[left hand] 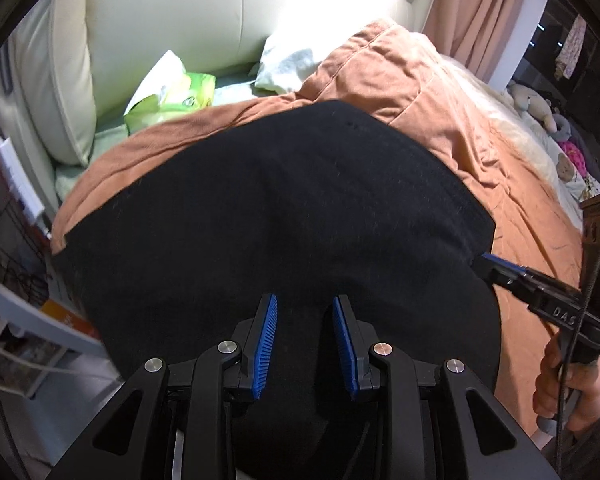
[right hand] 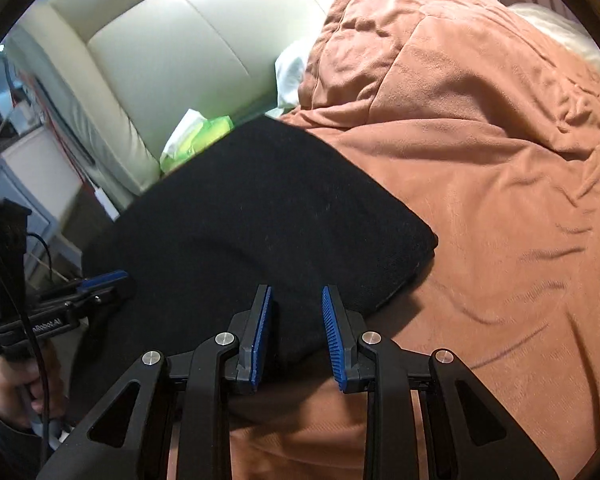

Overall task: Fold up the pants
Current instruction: 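Lay the pants on the duvet by the headboard and open both tools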

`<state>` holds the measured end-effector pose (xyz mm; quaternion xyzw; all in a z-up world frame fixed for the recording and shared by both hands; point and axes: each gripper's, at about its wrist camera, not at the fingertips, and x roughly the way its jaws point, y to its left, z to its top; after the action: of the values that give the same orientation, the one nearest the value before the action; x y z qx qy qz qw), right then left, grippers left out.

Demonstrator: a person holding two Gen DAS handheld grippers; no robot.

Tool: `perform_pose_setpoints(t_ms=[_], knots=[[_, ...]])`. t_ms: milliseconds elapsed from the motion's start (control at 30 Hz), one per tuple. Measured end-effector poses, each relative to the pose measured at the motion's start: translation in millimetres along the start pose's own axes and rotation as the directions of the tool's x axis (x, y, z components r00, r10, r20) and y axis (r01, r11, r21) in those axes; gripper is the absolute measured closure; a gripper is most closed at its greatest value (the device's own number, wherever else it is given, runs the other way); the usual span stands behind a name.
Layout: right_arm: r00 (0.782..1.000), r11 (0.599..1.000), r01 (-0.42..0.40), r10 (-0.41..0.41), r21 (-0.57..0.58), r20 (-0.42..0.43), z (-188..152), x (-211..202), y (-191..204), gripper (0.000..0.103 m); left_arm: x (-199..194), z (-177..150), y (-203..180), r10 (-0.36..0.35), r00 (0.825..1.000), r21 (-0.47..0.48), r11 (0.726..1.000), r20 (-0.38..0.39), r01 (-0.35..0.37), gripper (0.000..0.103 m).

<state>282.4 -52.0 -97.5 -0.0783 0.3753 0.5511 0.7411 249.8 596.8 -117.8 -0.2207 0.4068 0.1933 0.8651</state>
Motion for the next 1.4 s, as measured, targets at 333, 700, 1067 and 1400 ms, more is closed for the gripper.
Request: perform_pose_setpoints(t_ms=[333, 700, 1067, 1400], knots=[[0.999, 0.998, -0.043, 0.042, -0.049, -0.020, -20, -18, 23, 0.079, -21, -36, -11, -0.017, 1.000, -0.040, 0.999, 0.005, 0.017, 0.072], [0.998, 0.997, 0.001, -0.007, -0.082, -0.068, -39, -42, 32, 0.079, -48, -67, -31, -0.031, 0.999, -0.057, 0.998, -0.008, 0.030, 0.072], [0.998, 0.995, 0.067, -0.068, -0.079, -0.007, -49, -127, 32, 0.033, -98, -81, -69, -0.005, 0.999, 0.003, 1.000, 0.041, 0.005, 0.042], [0.983, 0.984, 0.163, -0.156, -0.070, 0.097, -77, -230, 31, 0.011, -155, -90, -111, -0.018, 0.987, 0.049, 0.999, 0.159, 0.010, 0.000]])
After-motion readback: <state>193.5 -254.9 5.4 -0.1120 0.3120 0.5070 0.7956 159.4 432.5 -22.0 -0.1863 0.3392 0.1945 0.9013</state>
